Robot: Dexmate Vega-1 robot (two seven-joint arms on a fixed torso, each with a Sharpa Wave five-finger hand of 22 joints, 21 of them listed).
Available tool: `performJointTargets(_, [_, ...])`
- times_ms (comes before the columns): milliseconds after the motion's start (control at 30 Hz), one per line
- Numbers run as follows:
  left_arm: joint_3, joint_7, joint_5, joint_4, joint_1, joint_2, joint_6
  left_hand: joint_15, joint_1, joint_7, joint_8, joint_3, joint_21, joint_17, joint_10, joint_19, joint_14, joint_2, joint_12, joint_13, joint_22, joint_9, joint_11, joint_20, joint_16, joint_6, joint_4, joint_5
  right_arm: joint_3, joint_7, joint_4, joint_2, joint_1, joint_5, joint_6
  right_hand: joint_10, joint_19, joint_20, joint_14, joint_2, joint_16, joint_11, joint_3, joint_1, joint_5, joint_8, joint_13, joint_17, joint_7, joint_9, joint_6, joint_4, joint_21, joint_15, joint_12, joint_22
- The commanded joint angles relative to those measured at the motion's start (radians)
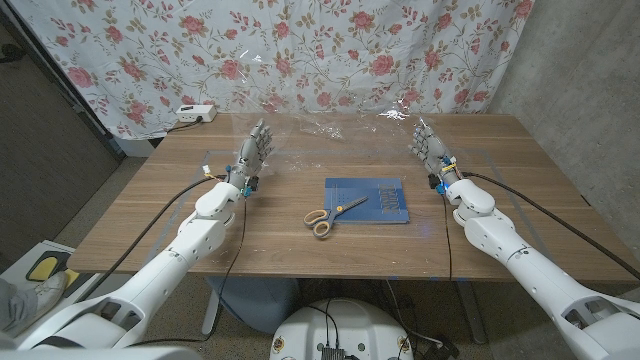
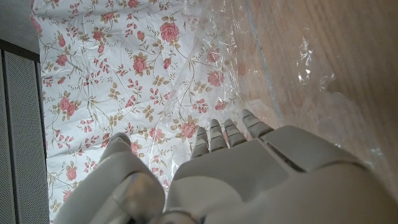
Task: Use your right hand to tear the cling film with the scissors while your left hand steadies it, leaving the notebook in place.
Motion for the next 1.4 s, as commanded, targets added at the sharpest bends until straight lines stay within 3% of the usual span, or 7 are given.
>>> performJointTargets(33, [0.008,-0.012,0.002,0.018,-0.010,-0.010,-0.009,-0.006,0.009,0.000,0.007,0.006,0.005,0.002,0.009,0.001,0.004,0.001,0.004,0.002,0.005,0.003,-0.001,0.008,0.008,0.010,0.001,0.005,-0.003,0.001,-0.005,-0.007,0.002,0.000,-0.014,-0.002,-0.001,0.006,0.000,0.001,0.007,0.012,0.000,0.012,0.006,0.007,0.004,0.004,0.017,0.004,-0.003,-0.007,0.005,0.008,0.006,0.004])
performJointTargets(533, [-0.004,0.005,0.002,0.009,0.011,-0.008,-0.028,-0.017,0.008,-0.005,0.007,0.005,0.002,0.002,0.018,0.004,0.008,0.002,0.007,0.001,0.005,0.003,-0.003,-0.004,0.008,0.013,-0.003,0.004,0.009,-0.005,-0.015,-0.005,-0.002,0.002,0.007,0.005,-0.006,0.015,-0.003,0.005,0.004,-0.003,0.002,0.018,0.005,0.005,0.004,-0.002,-0.002,0.004,-0.012,-0.010,0.004,0.001,0.011,0.004])
performJointTargets(600, [-0.005,0.006,0.003,0.014,0.015,-0.013,-0.040,-0.018,0.008,-0.007,0.007,0.004,-0.001,0.002,0.018,-0.001,0.004,0.001,0.006,0.001,0.005,0.003,-0.004,-0.010,0.007,0.014,-0.004,0.004,0.008,-0.008,-0.018,-0.006,-0.004,-0.006,0.018,-0.005,-0.002,0.012,-0.003,-0.015,0.005,-0.084,-0.014,0.000,0.004,0.007,0.003,-0.008,-0.054,0.003,-0.017,-0.006,0.007,-0.032,0.008,0.004])
performJointTargets(667, [-0.007,0.008,0.002,0.021,0.021,-0.021,-0.059,-0.020,0.006,-0.010,0.007,0.003,-0.002,0.002,0.021,0.001,0.004,0.000,0.007,0.001,0.005,0.003,-0.004,-0.044,0.006,0.017,-0.006,0.004,0.006,-0.014,-0.031,-0.015,-0.007,-0.015,0.011,0.003,0.001,0.002,-0.001,-0.021,0.006,-0.116,-0.020,-0.005,0.005,0.011,0.002,-0.011,-0.089,0.002,-0.008,-0.005,0.008,-0.050,0.011,0.004])
performJointTargets(833, [-0.012,0.022,0.003,0.002,0.043,-0.024,-0.076,-0.026,0.007,-0.009,0.010,0.002,0.006,0.001,0.038,0.037,0.020,0.001,0.012,0.001,0.003,0.003,-0.007,-0.089,0.011,0.031,-0.011,0.004,-0.005,-0.028,-0.038,-0.033,-0.014,-0.076,0.055,-0.023,-0.003,-0.011,-0.015,-0.027,0.001,-0.093,-0.027,-0.012,0.007,0.001,0.002,-0.014,-0.077,0.002,-0.034,-0.003,0.006,-0.066,0.001,0.004])
performJointTargets(967, [-0.019,0.047,0.005,-0.029,0.061,-0.028,-0.088,-0.021,0.008,-0.003,0.009,0.002,0.005,0.001,0.039,0.040,0.020,0.002,0.011,0.001,0.003,0.003,0.003,-0.086,0.010,0.030,-0.012,0.004,-0.002,-0.027,-0.051,-0.043,-0.019,-0.085,0.067,-0.076,-0.015,-0.007,-0.034,-0.041,0.000,-0.104,-0.051,-0.053,0.014,-0.020,0.002,-0.011,-0.078,0.003,-0.157,0.014,0.004,-0.068,-0.006,0.005])
performJointTargets(1400, [-0.025,0.090,0.026,-0.107,0.121,-0.019,-0.115,-0.019,0.004,-0.003,0.004,-0.002,0.013,0.001,0.037,0.092,0.024,0.002,0.007,0.001,0.004,0.003,0.002,-0.077,0.007,0.022,-0.019,0.004,-0.013,0.011,-0.051,-0.080,-0.009,-0.128,0.092,0.008,-0.036,-0.016,-0.044,-0.012,0.003,-0.120,-0.037,-0.020,0.024,0.000,0.004,-0.017,-0.072,0.003,-0.205,0.003,0.002,-0.097,0.024,0.005])
